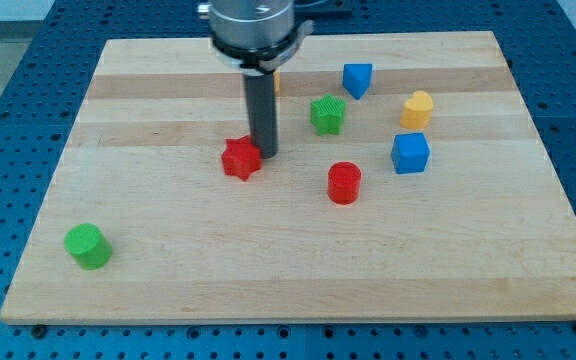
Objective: Push the red star diagonally to green circle
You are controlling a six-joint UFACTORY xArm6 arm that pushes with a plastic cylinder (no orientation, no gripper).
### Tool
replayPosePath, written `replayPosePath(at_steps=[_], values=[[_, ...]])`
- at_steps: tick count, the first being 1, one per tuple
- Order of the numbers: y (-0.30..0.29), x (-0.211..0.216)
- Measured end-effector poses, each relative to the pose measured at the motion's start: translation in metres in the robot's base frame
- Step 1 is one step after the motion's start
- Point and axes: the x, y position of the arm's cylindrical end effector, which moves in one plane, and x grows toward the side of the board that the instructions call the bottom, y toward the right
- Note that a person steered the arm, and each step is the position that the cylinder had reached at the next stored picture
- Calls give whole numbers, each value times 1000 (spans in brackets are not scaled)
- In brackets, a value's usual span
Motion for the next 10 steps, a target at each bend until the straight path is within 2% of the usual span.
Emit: replayPosePath(at_steps=[1,3,5,8,9,10], values=[[-28,0],[-46,7],[-67,38],[-107,58],[-78,38],[-2,-1]])
